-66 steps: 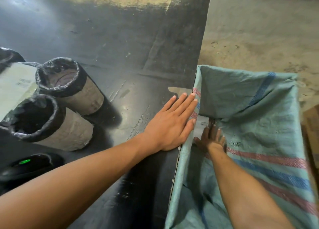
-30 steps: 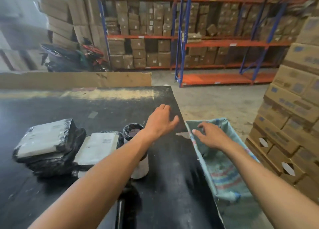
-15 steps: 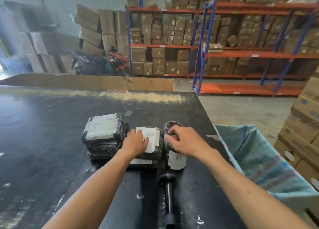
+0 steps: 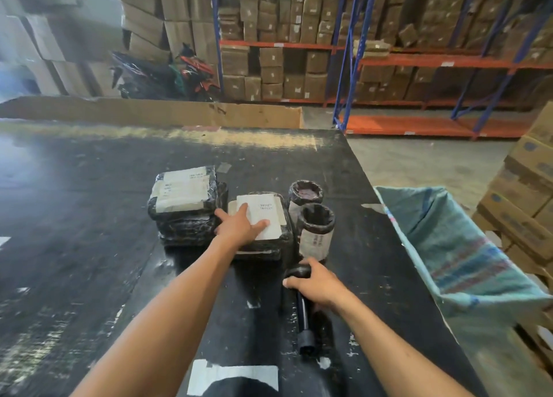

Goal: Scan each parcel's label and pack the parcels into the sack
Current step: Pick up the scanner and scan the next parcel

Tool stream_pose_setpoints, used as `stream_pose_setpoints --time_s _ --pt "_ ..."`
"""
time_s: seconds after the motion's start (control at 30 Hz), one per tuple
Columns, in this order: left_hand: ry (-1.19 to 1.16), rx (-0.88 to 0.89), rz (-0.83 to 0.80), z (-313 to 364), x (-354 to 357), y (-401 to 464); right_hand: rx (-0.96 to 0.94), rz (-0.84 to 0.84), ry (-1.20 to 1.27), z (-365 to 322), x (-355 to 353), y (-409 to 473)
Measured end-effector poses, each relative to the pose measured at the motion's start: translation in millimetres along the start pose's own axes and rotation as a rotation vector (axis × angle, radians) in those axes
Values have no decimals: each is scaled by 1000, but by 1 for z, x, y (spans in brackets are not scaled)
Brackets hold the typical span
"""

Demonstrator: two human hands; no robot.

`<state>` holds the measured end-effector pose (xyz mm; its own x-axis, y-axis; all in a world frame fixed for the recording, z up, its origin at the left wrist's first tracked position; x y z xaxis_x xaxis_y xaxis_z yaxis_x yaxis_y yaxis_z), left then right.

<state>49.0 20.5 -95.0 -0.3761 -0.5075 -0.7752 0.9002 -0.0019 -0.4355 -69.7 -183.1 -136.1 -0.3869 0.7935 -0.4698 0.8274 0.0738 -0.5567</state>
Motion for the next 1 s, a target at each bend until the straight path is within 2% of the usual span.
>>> stream_pose_setpoints --time_s 0.13,0.27,0.47,0.63,0.77,1.0 --pt "-111 26 -65 -3 11 7 -58 -3 217 14 3 0" --pt "-227 85 -3 -3 12 7 -112 -27 301 14 -6 -2" --pt "-658 245 83 -4 10 -5 -208 -32 388 -3 -24 -12" --pt "-651 382 214 -7 2 -26 -291 -84 592 -32 -33 -26" --pt "-549 447 337 -13 -14 -47 -362 -66 724 -62 -42 -38" --pt "-543 530 545 -23 -46 -85 -624 249 430 -115 -58 -70"
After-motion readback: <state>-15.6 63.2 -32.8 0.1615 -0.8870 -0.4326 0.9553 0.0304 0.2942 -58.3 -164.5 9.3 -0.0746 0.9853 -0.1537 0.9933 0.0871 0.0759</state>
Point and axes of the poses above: each hand's wrist, its own y-axis towards the middle knuckle, its own x-axis out of the palm, z = x × y, the point moved 7 cm from there along y, towards the middle knuckle, and after that the axes turned 10 degrees about -z, right-handed, at the moved point
